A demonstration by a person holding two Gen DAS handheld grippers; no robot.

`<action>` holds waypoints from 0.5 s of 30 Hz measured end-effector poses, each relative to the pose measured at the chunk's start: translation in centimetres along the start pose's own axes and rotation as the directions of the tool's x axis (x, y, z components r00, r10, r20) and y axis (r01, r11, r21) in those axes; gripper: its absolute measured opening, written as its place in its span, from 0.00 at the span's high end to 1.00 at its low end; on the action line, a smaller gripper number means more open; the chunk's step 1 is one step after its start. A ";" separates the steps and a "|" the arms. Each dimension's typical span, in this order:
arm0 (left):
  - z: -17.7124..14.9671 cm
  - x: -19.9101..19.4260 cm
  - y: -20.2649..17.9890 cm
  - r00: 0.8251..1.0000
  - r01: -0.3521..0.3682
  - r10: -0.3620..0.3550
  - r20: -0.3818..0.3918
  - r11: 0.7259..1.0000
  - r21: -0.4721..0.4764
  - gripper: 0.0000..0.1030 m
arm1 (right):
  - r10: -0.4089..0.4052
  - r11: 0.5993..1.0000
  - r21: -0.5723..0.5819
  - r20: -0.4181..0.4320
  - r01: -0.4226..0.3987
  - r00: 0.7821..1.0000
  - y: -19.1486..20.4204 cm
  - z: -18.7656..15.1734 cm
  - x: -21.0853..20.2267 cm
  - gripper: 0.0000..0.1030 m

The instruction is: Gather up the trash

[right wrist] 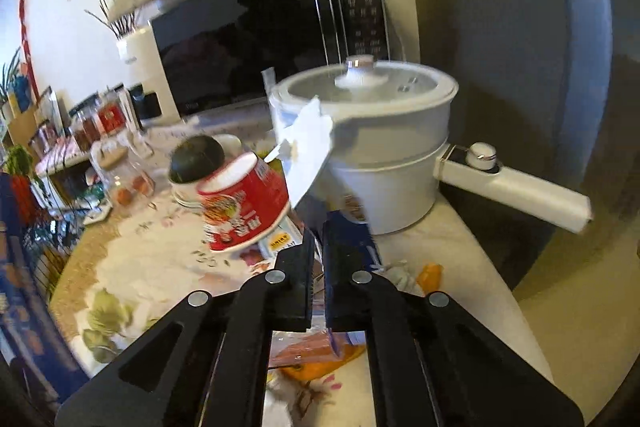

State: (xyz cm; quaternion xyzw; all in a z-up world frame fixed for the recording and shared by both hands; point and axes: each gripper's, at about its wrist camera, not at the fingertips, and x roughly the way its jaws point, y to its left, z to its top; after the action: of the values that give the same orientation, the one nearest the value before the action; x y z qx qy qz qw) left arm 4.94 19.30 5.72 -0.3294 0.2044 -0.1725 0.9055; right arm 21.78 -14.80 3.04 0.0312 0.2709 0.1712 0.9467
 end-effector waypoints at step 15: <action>-1.4 -0.4 -1.0 0.999 0.035 -0.035 -0.008 0.999 -0.004 0.76 | 0.030 0.998 0.046 0.121 -0.036 0.992 0.2 -4.5 -15.6 1.00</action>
State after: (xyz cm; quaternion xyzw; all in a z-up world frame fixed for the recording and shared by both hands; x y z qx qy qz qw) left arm 3.73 17.96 5.50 -0.3340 0.2026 -0.1892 0.9009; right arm 7.00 -20.12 7.09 0.0689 0.2170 0.1780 0.9573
